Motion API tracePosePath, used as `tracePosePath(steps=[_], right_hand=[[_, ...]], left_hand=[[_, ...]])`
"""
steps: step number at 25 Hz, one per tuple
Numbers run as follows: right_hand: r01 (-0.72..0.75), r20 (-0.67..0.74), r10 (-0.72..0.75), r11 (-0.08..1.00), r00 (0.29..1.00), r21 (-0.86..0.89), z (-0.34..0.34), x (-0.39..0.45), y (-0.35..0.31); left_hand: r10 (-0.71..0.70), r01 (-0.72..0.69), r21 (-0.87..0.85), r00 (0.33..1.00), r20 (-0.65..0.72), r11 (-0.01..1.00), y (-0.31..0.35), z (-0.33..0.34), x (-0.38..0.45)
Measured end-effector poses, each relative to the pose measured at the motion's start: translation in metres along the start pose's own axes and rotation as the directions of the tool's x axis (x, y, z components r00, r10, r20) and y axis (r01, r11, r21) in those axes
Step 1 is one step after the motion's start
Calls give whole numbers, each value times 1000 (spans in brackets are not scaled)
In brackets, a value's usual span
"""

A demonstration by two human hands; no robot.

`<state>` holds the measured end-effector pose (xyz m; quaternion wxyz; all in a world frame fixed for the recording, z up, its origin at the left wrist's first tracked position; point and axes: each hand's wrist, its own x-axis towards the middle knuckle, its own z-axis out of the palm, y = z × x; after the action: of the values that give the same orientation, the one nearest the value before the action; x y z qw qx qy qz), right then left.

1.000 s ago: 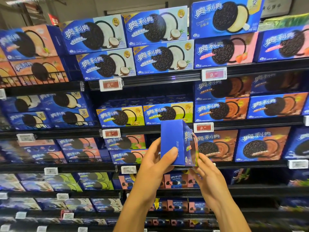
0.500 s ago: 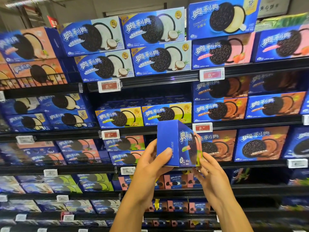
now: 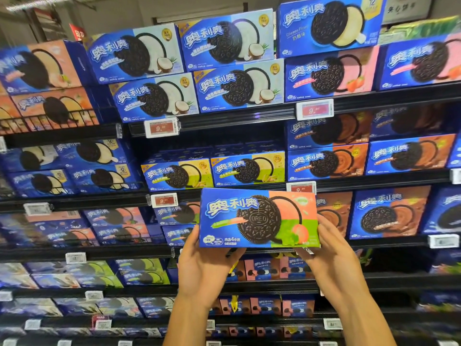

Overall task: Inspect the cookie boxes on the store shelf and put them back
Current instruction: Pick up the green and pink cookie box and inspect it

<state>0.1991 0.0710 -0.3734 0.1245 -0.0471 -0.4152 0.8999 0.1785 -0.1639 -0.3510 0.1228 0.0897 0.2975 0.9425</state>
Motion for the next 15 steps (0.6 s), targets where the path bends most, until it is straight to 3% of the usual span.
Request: tracePosePath(steps=[7,11,15], right_hand=[[83,75,-80,996,994,-25,3,-4,-4],[125,86,-122,992,989,-26,4,-4,-7],[124,76,-120,991,990,-49,4,-5,-6]], left_hand=[[-9,10,-32,1000,15,999,1,-8,3],[118,-103,122,985,-129,987,2,-17,11],[149,-112,195,971,-185,974,1,-24,11]])
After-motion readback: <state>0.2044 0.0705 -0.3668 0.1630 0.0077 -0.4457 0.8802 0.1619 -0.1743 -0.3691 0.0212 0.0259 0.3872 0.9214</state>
